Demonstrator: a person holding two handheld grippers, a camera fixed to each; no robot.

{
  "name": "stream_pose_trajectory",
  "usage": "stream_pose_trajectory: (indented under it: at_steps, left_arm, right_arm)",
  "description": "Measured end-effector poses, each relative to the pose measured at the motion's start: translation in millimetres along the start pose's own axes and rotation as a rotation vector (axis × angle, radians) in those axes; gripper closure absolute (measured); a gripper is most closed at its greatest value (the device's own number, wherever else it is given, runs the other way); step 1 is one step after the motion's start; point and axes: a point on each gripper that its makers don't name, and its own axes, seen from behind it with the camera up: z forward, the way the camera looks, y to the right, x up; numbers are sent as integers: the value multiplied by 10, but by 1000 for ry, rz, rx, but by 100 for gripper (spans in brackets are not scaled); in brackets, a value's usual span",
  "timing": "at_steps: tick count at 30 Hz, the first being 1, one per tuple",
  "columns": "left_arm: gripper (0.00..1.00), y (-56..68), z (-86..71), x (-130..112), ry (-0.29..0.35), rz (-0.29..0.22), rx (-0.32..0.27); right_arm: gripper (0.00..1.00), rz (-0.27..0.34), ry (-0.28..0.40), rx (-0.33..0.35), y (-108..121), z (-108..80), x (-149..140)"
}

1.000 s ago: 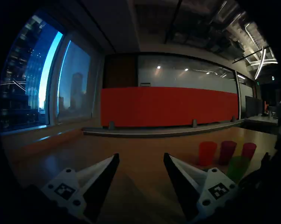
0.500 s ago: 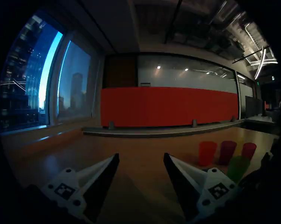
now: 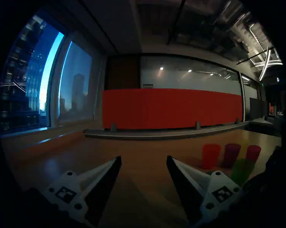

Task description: Pour water

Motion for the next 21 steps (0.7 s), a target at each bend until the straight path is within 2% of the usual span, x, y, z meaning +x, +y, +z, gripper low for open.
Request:
stream_pose_trajectory:
  at_steps: [21]
  left_arm:
    - [12, -2, -2, 2, 0, 0, 0]
  right_arm:
    - [0, -7, -48, -14, 175, 12, -341]
